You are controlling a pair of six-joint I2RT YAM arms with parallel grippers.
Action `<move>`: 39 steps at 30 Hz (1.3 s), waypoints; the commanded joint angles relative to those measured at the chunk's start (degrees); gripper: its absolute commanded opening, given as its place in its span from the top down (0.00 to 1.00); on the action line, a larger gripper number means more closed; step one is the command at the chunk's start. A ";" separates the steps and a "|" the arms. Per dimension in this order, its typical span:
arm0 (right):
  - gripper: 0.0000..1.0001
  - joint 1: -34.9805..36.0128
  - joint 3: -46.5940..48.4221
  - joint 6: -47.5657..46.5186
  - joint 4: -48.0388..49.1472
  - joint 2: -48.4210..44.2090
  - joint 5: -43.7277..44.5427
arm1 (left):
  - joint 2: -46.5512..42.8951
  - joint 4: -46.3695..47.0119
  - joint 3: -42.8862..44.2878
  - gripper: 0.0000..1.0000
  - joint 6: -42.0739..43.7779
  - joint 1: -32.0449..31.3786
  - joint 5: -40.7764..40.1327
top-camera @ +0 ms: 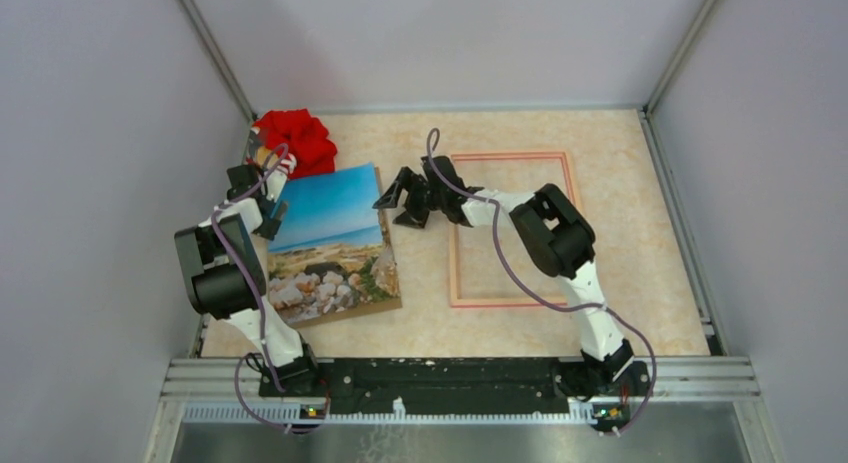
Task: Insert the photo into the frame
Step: Pick up the photo frame item at the center of the board.
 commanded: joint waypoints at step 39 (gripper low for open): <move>0.47 1.25 1.41 15.07 27.60 0.00 -11.05 | 3.40 -8.06 -2.41 0.14 0.59 -1.20 7.44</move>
